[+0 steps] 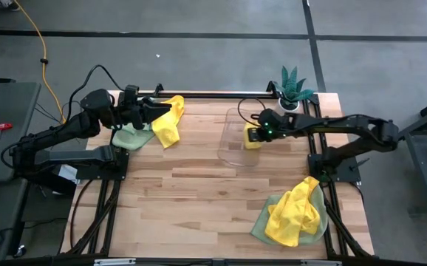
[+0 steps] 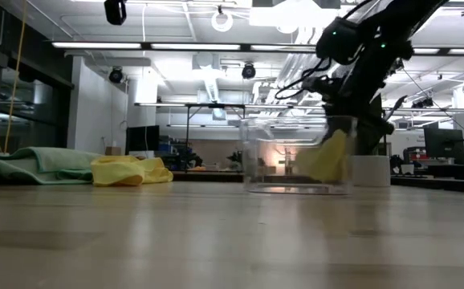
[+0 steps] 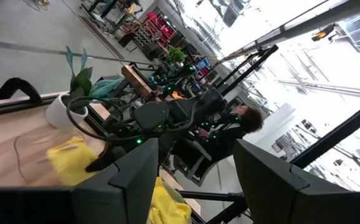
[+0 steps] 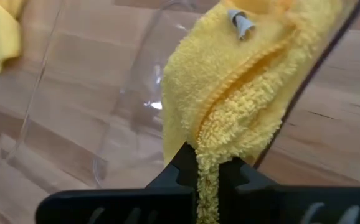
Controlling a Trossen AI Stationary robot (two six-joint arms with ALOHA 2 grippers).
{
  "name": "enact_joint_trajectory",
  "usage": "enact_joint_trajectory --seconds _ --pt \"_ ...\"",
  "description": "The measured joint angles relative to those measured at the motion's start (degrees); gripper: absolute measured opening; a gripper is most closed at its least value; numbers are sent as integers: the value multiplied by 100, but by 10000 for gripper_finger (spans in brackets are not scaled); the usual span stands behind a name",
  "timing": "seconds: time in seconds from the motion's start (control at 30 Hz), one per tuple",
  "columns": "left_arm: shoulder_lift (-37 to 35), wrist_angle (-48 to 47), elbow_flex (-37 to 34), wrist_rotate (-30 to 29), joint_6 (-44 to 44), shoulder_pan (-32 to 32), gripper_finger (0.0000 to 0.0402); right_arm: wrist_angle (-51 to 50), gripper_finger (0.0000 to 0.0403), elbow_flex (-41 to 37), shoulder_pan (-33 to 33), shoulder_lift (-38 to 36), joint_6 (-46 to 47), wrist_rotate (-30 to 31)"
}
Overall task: Fold microfiber towels
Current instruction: Put the folded yellow microfiber towel into the transparent bin
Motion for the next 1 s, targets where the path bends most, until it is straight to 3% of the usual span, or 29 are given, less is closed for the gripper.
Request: enact_joint_trajectory --seconds 0.27,0.53,0.7,1.0 --pt "0 141 0 0 0 0 197 -739 0 0 -135 -529 -282 129" --pt "0 141 0 0 0 0 197 540 0 0 -146 -666 -30 -281" --pt "5 142 0 -2 0 1 197 1508 0 8 -68 -350 374 -351" --pt "7 145 0 0 0 0 197 2100 0 9 -70 667 433 -674"
